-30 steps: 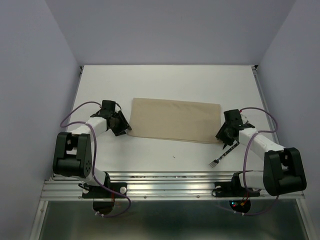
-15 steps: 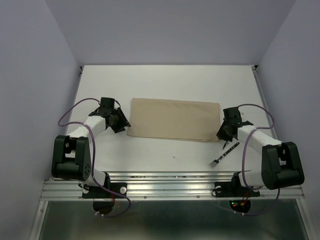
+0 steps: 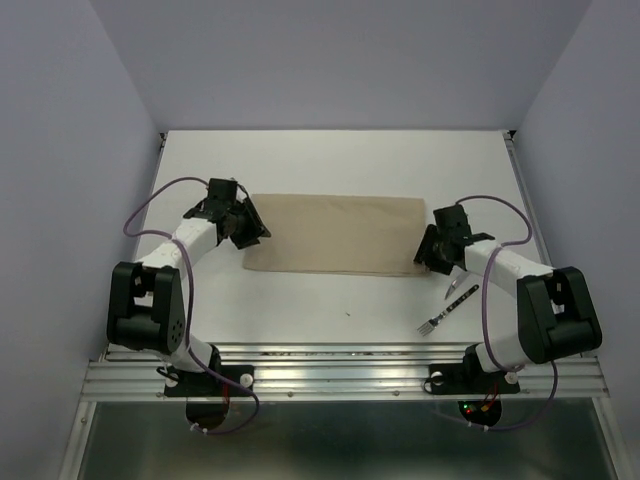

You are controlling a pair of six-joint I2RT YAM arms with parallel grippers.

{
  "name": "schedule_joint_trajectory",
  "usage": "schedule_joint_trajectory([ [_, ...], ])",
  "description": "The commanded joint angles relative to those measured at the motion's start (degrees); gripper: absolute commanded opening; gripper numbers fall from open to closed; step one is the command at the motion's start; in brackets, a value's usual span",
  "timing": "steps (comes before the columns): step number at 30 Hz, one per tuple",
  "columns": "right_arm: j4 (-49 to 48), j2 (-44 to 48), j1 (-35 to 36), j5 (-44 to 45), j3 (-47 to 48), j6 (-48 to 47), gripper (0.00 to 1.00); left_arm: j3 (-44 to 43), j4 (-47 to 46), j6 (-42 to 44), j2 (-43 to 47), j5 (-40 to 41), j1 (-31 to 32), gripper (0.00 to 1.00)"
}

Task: Fold the napkin into a case and place the utensils inside
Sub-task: Smooth out the rectangle-folded napkin at the center of the board.

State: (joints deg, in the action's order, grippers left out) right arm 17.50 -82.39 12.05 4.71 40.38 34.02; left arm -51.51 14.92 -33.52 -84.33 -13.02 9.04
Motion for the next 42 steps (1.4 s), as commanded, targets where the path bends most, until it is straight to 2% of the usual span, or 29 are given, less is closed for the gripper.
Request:
schedule_joint_trajectory([
  [1,2.28,0.74,0.78,3.29,4.51,-1.50,0.56,-7.37,-1.29,0.12,-3.98,-1.40,2.12,0.49],
  [4,0.88,0.04,1.31,1.19,8.21,-0.71,0.57,-14.04,-1.64,0.03,-8.81,-2.01,3.70,0.47],
  [6,-0.18,-2.85,2.09,-1.27,12.86,0.34,0.54,-19.14,-2.08,0.38,-12.84,-2.80,5.72,0.43],
  [7,-0.97,-4.34,2.62,-3.20,14.80,0.78,0.44,-20.81,-2.17,0.47,-14.35,-3.15,6.42,0.41],
  [9,-0.97,-9.79,4.55,-4.18,21.91,1.05,0.35,-25.56,-2.35,0.47,-18.82,-3.42,8.10,0.36],
  [10,-0.97,-11.72,5.34,-4.18,24.28,1.05,0.26,-27.14,-2.44,0.30,-20.41,-4.29,8.45,0.34],
  [13,-1.41,-19.63,8.33,-7.69,33.86,1.05,0.18,-32.86,-2.52,-0.06,-25.87,-5.88,9.07,0.32],
  [19,-0.62,-36.40,11.58,-12.35,52.91,2.10,0.17,-44.02,-2.79,-0.06,-34.83,-8.69,10.03,0.32],
  [26,-0.45,-48.37,12.12,-16.40,65.86,4.47,0.17,-53.25,-2.09,-0.85,-43.80,-10.10,10.83,0.31],
  [33,-0.09,-53.57,12.12,-16.93,69.92,5.79,0.17,-58.62,0.81,0.11,-49.34,-9.14,10.83,0.31],
  [42,0.08,-52.53,11.59,-14.21,66.67,4.92,0.16,-56.78,1.69,2.22,-49.87,-6.85,10.65,0.31],
])
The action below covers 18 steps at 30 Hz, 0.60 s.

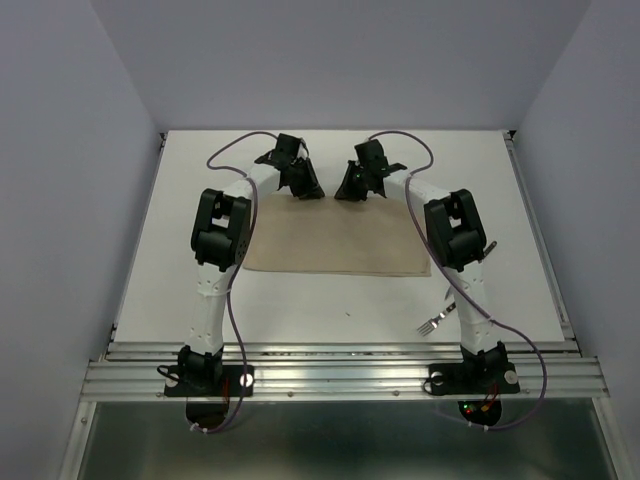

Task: Fold the napkin into a case and place the utensils inside
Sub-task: Smooth out the rectangle-folded napkin at the center of the board.

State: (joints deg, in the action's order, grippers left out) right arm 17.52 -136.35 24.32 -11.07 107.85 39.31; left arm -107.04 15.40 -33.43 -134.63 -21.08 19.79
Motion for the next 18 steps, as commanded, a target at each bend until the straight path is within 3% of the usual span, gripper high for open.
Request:
schedule_joint_trajectory([
  [1,0.06,2.23,-0.67,1.75,-1.76,-0.46,0.16,-1.06,1.39,2.23,0.33,1.39,-0.28,0.31],
  [18,-1.70,17.52,-14.03,5.88,-21.35,-6.17,0.14,2.02,1.65,4.43,0.33,2.27,-1.07,0.30],
])
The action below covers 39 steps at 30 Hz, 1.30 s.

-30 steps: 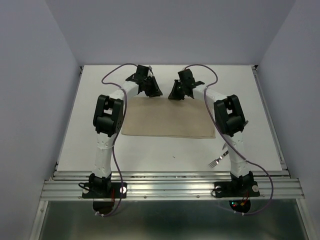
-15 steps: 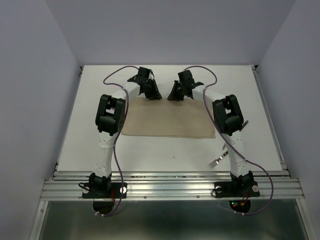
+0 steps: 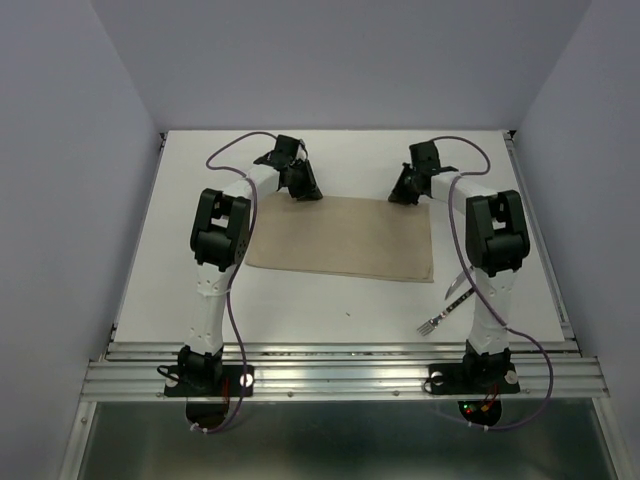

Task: Fold the napkin into a case and place the utensils inside
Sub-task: Smooth out the rectangle-folded napkin at the center of the board.

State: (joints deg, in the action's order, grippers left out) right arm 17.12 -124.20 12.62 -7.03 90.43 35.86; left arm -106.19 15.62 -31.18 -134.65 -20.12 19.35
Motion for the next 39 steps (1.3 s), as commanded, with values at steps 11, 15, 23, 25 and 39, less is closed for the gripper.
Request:
schedule_joint_trajectory([
  [11,-2.01,13.18,-8.49,6.06,-13.70,-5.36,0.14,2.39,2.22,2.61,3.07,2.54,-1.51,0.30],
  [15,-2.36,16.78,-9.02,6.68,-15.11,-6.24,0.14,2.13,2.75,3.14,5.35,2.54,-1.78,0.30],
  [23,-6.84,21.99,-7.01,-0.96,-16.96,-4.48,0.15,2.48,3.89,4.11,8.96,3.07,-2.13,0.31],
  [25,-6.75,20.68,-4.38,-1.23,-15.91,-4.48,0.15,2.83,3.98,4.20,9.23,3.16,-2.91,0.31],
  [39,-5.61,10.65,-3.65,1.48,-11.33,-3.16,0.15,8.45,4.60,6.04,9.23,5.97,-9.59,0.31],
])
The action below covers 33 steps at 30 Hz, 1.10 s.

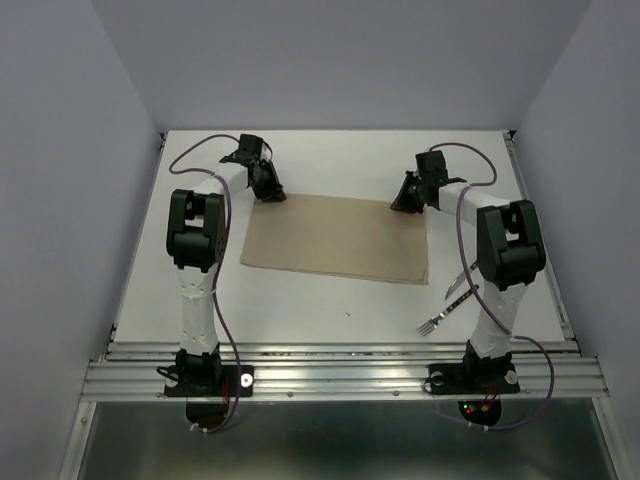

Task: Fold the napkin into a case and place the utensils inside
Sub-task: Smooth out the rectangle-folded napkin at the center of the board.

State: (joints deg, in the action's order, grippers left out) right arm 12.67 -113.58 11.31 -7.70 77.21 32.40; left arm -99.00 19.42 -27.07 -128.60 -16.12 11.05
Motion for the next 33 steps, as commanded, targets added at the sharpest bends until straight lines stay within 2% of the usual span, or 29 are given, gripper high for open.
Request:
schedule_joint_trajectory([
  [1,-1.07,-0.24,-3.04,2.43,1.37,0.12,0.15,1.35,0.79,2.02,3.00,1.97,-2.08,0.31],
  [11,-1.68,2.31,-6.47,2.43,-2.06,0.29,0.15,2.93,0.00,2.90,2.65,1.53,-3.58,0.31],
  [21,-1.50,0.64,-6.48,2.34,-1.18,-0.23,0.14,1.98,-0.09,3.25,7.04,1.88,-4.72,0.31],
  [33,-1.50,0.55,-6.48,2.69,-2.15,-0.59,0.14,0.39,1.06,3.69,5.29,2.93,-7.88,0.32],
])
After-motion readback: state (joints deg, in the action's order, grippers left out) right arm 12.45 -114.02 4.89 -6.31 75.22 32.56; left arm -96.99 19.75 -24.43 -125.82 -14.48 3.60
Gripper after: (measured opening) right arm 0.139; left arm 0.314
